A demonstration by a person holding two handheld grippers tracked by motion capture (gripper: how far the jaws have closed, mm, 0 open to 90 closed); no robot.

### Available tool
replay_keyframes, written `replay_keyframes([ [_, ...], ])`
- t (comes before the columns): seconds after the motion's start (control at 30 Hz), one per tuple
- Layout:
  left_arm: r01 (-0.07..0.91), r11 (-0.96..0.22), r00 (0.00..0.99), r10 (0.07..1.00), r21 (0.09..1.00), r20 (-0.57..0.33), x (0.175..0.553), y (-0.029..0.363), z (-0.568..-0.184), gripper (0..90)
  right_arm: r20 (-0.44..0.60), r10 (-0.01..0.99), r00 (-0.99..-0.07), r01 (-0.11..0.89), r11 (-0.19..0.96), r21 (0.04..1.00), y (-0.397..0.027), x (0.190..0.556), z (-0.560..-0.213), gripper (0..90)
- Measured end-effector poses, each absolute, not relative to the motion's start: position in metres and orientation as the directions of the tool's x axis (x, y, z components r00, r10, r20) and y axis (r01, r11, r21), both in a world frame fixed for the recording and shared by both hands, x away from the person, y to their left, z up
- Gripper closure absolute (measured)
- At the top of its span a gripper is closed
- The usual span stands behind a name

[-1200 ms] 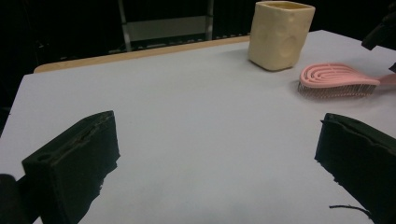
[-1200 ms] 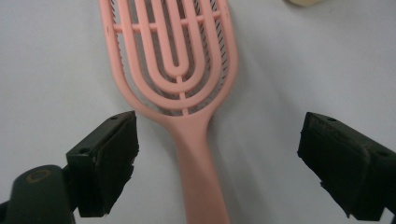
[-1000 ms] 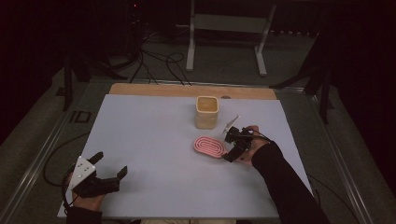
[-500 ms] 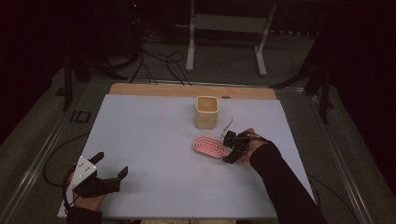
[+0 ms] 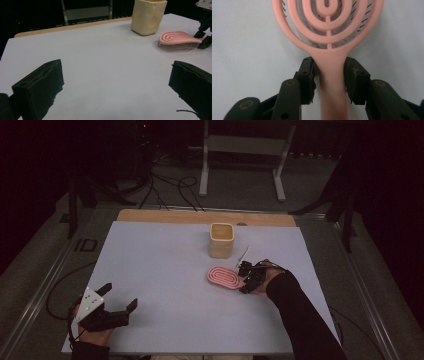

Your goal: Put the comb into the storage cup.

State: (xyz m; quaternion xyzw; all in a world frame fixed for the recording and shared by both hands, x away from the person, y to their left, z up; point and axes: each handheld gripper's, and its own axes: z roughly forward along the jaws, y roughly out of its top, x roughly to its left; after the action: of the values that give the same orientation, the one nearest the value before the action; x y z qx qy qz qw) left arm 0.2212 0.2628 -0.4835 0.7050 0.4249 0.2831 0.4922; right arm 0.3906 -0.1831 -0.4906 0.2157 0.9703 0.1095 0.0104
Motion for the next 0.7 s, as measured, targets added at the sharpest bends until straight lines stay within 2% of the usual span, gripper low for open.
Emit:
replay_keyframes([
  [0.7,0.324,-0.158,0.483,0.876,0.933,-0.019,0.2219,0.2611,-0.4844,0.0,0.044,0.440,-0.897,0.439,0.875,0.204,-0.1808,0.3913,-0.4900,68.7],
])
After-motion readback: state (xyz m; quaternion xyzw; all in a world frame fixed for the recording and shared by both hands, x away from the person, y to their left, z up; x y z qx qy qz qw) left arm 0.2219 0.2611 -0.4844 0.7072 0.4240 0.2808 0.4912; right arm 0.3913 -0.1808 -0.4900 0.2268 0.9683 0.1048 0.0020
